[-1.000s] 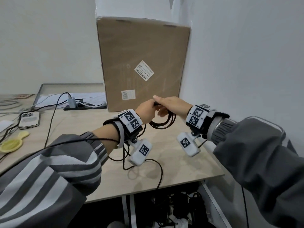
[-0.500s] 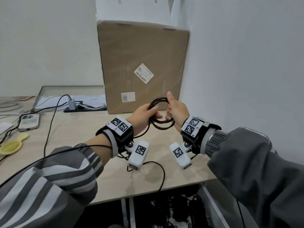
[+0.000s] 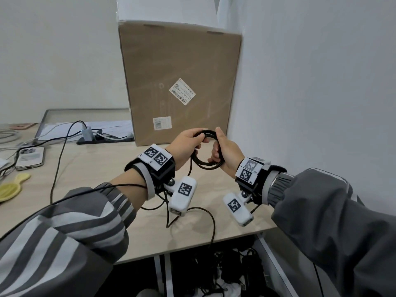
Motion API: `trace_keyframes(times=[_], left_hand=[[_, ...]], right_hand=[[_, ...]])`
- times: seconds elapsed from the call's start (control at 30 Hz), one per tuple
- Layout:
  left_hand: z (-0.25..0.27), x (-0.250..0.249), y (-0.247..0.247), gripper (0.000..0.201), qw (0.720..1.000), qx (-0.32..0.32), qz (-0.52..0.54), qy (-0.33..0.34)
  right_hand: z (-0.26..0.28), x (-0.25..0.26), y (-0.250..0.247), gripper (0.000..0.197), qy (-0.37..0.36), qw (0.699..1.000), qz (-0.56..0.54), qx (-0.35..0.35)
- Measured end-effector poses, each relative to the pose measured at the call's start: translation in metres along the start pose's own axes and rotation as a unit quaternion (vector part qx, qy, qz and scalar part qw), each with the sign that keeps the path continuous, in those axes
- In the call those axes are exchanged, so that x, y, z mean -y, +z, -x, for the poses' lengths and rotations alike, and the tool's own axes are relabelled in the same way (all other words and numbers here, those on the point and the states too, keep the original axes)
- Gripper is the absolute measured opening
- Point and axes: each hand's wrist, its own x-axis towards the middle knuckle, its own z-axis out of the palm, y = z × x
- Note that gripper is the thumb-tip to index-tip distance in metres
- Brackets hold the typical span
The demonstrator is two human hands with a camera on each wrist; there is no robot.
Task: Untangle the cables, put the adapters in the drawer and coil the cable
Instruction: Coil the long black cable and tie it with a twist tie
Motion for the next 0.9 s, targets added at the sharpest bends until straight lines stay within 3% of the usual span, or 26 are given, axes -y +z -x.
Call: trace_keyframes(times=[0.13, 0.23, 0.37, 0.47, 0.6, 0.73, 0.8, 0.9], left_hand=[[0.002, 0.005, -0.004, 0.033, 0.996, -0.003, -0.082, 0.017], [0.005, 0.004, -0.002, 0.032, 0.987, 0.011, -0.160, 0.024], [0.006, 0.003, 0.008, 0.030, 0.977, 0.049, -0.208, 0.026], [0.004, 0.005, 0.010, 0.039, 0.990, 0.024, -0.138, 0.001], [0.007, 0.007, 0.005, 0.040, 0.998, -0.005, -0.054, 0.005], [0.013, 0.023, 0.000, 0.014, 0.998, 0.023, -0.051, -0.009], [0.013, 0.027, -0.001, 0.012, 1.000, 0.024, -0.011, -0.017], [0.010, 0.021, 0.000, 0.019, 0.996, 0.002, 0.090, -0.010]], right_hand=[[0.001, 0.000, -0.004, 0.056, 0.044, 0.998, 0.040, 0.034], [-0.004, 0.009, -0.006, 0.047, -0.006, 0.982, 0.183, 0.039], [-0.005, 0.020, 0.007, 0.062, -0.046, 0.908, 0.414, 0.049], [-0.008, 0.021, 0.007, 0.061, -0.113, 0.868, 0.483, 0.008], [-0.008, 0.024, 0.007, 0.053, -0.175, 0.886, 0.423, -0.067], [-0.014, 0.026, 0.004, 0.048, -0.100, 0.957, 0.195, -0.187], [-0.011, 0.025, 0.007, 0.043, -0.051, 0.979, 0.064, -0.189], [-0.006, 0.020, 0.012, 0.043, -0.011, 0.985, -0.055, -0.166]])
